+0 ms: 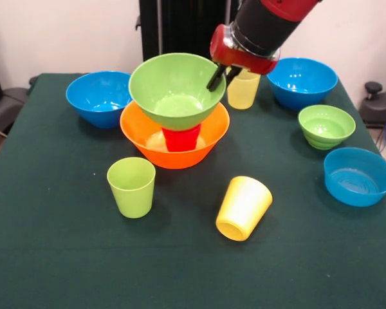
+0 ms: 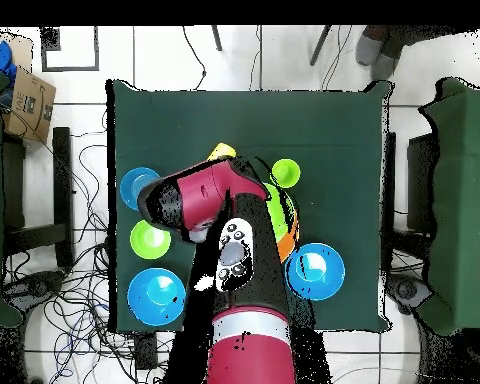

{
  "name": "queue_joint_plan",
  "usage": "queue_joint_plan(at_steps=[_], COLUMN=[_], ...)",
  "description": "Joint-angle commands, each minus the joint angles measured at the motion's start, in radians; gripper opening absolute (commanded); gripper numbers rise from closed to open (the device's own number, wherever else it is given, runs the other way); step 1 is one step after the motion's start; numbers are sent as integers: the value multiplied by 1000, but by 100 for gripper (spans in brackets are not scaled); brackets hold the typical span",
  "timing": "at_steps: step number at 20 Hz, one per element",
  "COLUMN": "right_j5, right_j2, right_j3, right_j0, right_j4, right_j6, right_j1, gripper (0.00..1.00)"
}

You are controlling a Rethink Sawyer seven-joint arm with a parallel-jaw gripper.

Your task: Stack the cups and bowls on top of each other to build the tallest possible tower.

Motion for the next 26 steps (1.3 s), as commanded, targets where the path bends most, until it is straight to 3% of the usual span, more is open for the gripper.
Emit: queue_joint_plan(at_steps=[1,10,26], right_j5=[-137,-205,-164], right_j2=[6,-23,-36], right_j3=[-45,-40,-42], right_j0=[12,20,32], right_j4=[11,23,57], right_j6=[198,215,171], right_j1=[87,119,118], gripper=[0,0,0])
